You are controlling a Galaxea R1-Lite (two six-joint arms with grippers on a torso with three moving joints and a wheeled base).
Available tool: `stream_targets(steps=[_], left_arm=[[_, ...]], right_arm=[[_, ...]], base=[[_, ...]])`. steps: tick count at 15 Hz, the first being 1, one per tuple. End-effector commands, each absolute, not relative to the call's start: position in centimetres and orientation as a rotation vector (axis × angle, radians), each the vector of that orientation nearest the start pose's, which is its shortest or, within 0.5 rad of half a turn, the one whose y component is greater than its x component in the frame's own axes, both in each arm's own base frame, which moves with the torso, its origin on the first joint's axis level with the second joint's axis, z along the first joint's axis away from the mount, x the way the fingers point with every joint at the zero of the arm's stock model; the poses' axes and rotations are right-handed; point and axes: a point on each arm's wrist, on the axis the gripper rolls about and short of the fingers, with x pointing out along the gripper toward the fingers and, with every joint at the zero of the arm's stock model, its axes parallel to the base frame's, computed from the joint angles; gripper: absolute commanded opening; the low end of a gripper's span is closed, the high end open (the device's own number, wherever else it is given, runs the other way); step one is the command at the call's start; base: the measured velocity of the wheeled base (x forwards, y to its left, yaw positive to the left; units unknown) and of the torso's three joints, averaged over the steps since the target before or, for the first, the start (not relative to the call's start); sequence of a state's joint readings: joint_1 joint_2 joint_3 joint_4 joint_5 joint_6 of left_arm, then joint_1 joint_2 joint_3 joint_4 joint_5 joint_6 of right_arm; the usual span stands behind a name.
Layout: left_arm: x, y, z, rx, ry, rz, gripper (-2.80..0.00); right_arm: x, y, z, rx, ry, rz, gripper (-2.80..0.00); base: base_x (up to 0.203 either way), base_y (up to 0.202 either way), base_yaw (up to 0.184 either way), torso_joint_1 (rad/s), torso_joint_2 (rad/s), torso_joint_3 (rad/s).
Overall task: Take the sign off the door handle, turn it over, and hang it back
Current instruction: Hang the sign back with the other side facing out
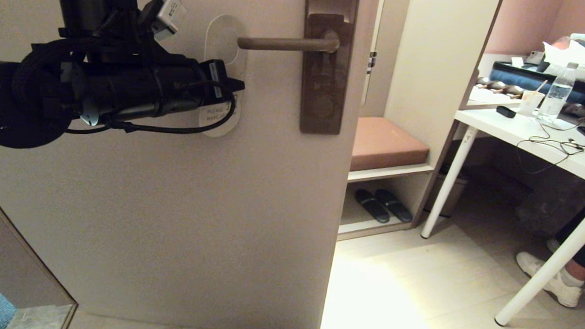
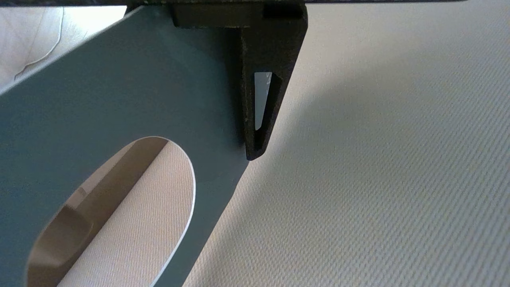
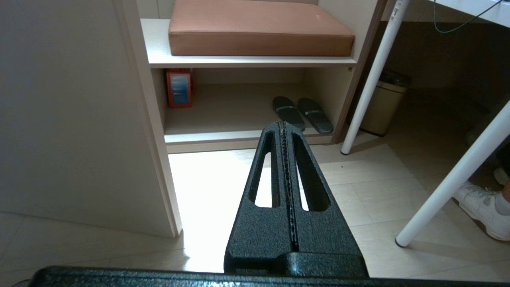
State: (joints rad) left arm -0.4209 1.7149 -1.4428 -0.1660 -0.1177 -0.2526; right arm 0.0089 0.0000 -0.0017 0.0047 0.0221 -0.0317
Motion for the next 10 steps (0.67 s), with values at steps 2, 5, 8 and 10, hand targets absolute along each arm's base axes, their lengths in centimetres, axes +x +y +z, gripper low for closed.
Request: stream_targets(steps=[2, 5, 8, 10], left_arm=[[30.41, -14.08, 31.43, -0.233, 0.165, -0.528, -2.80], [30.09, -14.41, 31.50, -0.232, 0.165, -0.541, -2.80], [29.82, -14.65, 31.65, -0.224, 0.159, -0.551, -2.80], [29.50, -14.79, 31.77, -0.222, 0.156, -0.557, -2.80]], right_arm=[[-2.28, 0.03, 7.55, -0.032, 0.004, 0.032, -2.80], [-2.28, 0.03, 7.55, -0.032, 0.004, 0.032, -2.80], [-2.28, 0.03, 7.55, -0.032, 0.004, 0.032, -2.80], [-2.28, 0.03, 7.55, -0.032, 0.004, 0.032, -2.80]], base=[[0.000, 0.000, 0.000, 0.000, 0.00, 0.000], [0.000, 0.000, 0.000, 0.000, 0.00, 0.000], [0.000, 0.000, 0.000, 0.000, 0.00, 0.000], [0.000, 0.000, 0.000, 0.000, 0.00, 0.000]])
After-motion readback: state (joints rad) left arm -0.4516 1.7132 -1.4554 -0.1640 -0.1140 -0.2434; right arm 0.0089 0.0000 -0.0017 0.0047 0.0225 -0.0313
